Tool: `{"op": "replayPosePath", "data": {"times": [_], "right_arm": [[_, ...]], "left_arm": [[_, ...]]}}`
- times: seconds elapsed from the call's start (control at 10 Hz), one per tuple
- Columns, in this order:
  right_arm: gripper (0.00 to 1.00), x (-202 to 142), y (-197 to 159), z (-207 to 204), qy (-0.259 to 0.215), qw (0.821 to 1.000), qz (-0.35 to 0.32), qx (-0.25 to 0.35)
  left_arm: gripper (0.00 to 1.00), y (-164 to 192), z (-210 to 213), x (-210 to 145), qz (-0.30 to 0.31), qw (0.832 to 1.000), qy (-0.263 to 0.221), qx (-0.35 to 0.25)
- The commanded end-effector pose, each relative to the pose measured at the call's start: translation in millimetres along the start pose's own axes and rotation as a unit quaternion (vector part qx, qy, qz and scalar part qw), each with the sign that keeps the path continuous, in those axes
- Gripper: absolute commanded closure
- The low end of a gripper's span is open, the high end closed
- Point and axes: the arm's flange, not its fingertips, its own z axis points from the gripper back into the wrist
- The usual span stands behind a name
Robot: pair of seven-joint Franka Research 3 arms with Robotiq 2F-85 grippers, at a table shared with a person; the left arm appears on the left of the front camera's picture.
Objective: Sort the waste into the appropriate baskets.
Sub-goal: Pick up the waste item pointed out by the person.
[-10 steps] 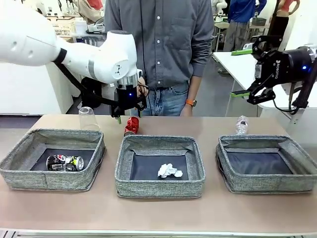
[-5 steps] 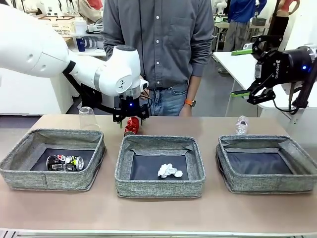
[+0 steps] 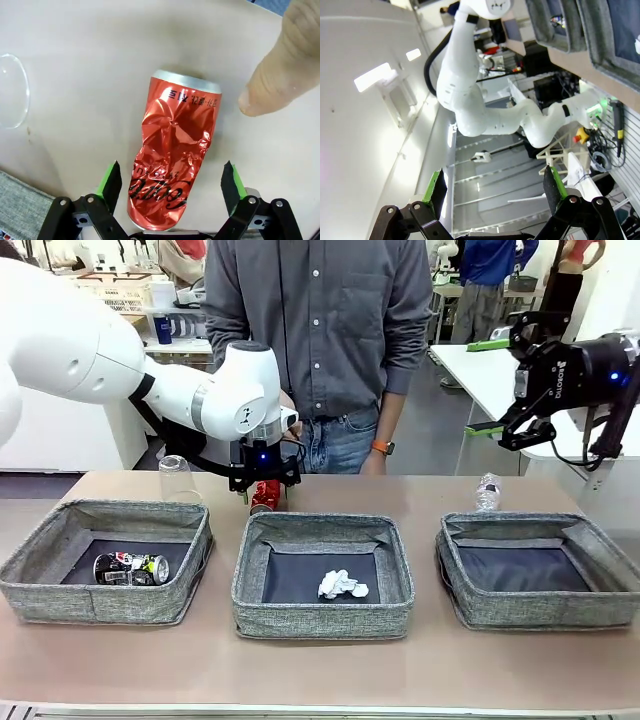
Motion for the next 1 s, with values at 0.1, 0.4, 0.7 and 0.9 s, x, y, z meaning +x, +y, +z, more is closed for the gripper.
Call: {"op": "replayPosePath", "data": {"times": [0.1, 0.4, 0.7, 0.9], "right_arm": [[0.00, 0.2, 1.8, 2.3, 0.004, 1.000, 0.005, -0.002], [0.00, 0.2, 1.8, 2.3, 0.004, 1.000, 0.005, -0.002], [0.00, 0.2, 1.8, 2.3, 0.004, 1.000, 0.005, -0.002], [0.00, 0.2, 1.8, 2.3, 0.004, 1.000, 0.005, -0.002]], "left_arm": [[0.00, 2.2, -4.4, 5.2, -0.007, 1.000, 0.000, -0.009], [0.55, -1.2, -6.3, 7.2, 0.000, 1.000, -0.007, 0.008], [1.00, -2.3, -7.2, 4.5, -0.008, 1.000, -0.009, 0.018], [0.88, -2.2, -7.6, 2.2, -0.008, 1.000, -0.006, 0.025]]}}
